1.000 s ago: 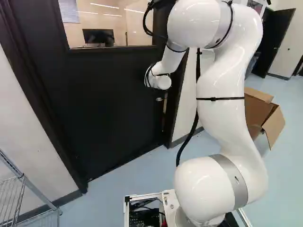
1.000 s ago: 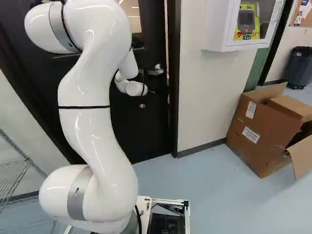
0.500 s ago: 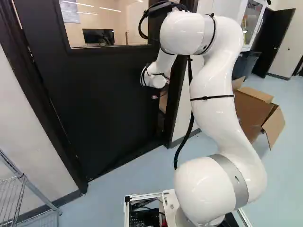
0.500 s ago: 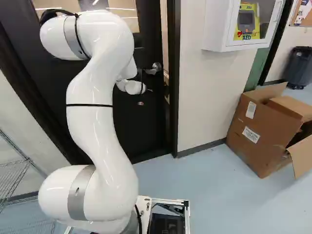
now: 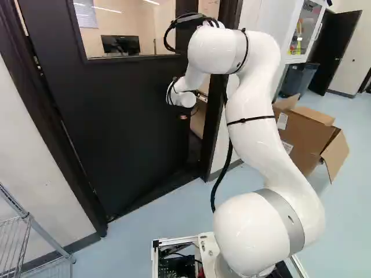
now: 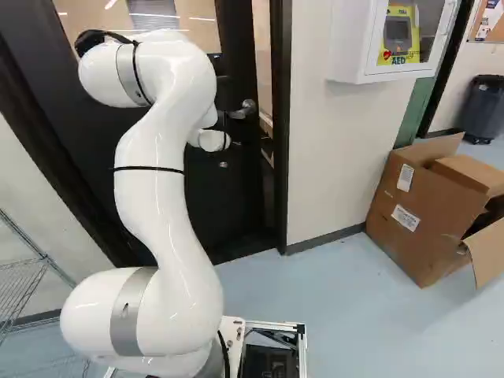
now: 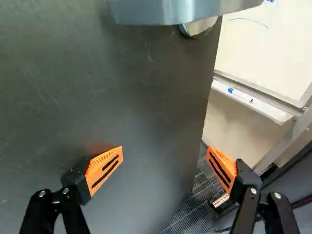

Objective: Open the door and move inside

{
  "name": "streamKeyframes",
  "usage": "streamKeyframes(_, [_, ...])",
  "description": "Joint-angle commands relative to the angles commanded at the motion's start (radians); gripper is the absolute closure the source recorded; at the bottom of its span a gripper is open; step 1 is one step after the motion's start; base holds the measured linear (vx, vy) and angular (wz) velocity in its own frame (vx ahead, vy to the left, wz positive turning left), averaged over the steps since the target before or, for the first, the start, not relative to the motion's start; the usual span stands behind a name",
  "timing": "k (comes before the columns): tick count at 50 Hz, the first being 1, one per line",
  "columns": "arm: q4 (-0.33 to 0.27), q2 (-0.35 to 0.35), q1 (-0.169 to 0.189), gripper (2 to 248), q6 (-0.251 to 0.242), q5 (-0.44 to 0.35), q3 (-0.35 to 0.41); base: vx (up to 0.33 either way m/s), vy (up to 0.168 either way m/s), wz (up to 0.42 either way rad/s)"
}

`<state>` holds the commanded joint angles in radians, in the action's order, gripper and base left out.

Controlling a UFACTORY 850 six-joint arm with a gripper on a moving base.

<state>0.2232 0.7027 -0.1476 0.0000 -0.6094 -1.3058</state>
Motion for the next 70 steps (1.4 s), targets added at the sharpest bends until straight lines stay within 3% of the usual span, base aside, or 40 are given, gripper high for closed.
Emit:
streamKeyframes(13, [-0.103, 0.037, -0.027, 3, 0.0, 0.0, -0.052, 0.0, 0.0, 0.0])
streamKeyframes(42, [-0.392, 0.134, -0.084, 3, 0.0, 0.02, -0.188, 0.0, 0.0, 0.0])
streamKeyframes(56, [-0.416, 0.179, -0.1, 3, 0.0, 0.021, -0.253, 0.0, 0.0, 0.0])
streamKeyframes(70, [-0.416, 0.131, -0.103, 3, 0.0, 0.021, -0.184, 0.0, 0.0, 0.0])
